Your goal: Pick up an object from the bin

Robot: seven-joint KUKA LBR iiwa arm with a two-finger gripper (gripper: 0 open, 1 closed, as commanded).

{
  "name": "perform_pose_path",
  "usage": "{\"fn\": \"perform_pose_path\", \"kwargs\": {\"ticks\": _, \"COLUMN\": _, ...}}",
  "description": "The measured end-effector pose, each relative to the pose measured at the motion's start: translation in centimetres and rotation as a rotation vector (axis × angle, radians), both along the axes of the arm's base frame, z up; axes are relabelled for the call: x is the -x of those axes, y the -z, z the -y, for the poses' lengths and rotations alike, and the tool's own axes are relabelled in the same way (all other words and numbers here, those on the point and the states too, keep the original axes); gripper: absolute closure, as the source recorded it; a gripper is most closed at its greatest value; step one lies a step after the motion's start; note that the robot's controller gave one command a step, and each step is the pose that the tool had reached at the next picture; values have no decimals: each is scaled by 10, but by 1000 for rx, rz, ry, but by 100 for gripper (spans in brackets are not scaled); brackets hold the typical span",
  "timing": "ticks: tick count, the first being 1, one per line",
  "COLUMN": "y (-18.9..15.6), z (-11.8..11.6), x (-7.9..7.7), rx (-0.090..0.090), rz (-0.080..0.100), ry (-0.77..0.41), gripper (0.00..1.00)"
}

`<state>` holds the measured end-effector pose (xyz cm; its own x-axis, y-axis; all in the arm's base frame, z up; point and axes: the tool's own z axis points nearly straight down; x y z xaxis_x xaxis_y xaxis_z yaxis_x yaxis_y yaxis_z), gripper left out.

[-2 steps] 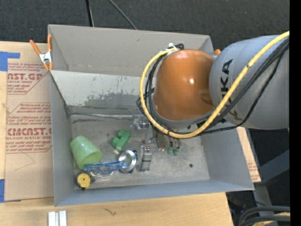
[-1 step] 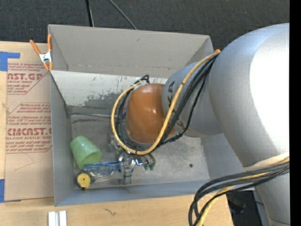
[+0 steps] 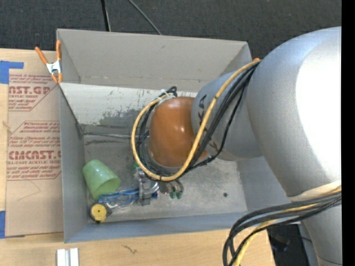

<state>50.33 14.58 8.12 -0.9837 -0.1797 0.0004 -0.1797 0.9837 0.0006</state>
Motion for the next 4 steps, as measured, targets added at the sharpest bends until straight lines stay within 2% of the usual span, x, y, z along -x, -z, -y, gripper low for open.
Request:
{"fn": "perform_pose_path", "kwargs": {"ticks": 1, "y": -113, "z": -5, "x": -2, "rx": -2, "rz": 9, "ry": -50, "gripper": 100}}
{"fn": "perform_pose_path", "kwargs": {"ticks": 2, "y": -75, "z": -3, "x": 17, "rx": 1, "rz": -2, "ry": 128, "gripper": 100}}
{"fn": "perform_pose_path", "kwargs": {"ticks": 3, "y": -76, "z": -3, "x": 16, "rx": 0, "rz": 0, "ry": 128, "gripper": 0}}
{"fn": "perform_pose_path", "kwargs": {"ticks": 4, "y": 15, "z": 26, "x": -71, "rx": 0, "rz": 1, "ry": 21, "gripper": 0}}
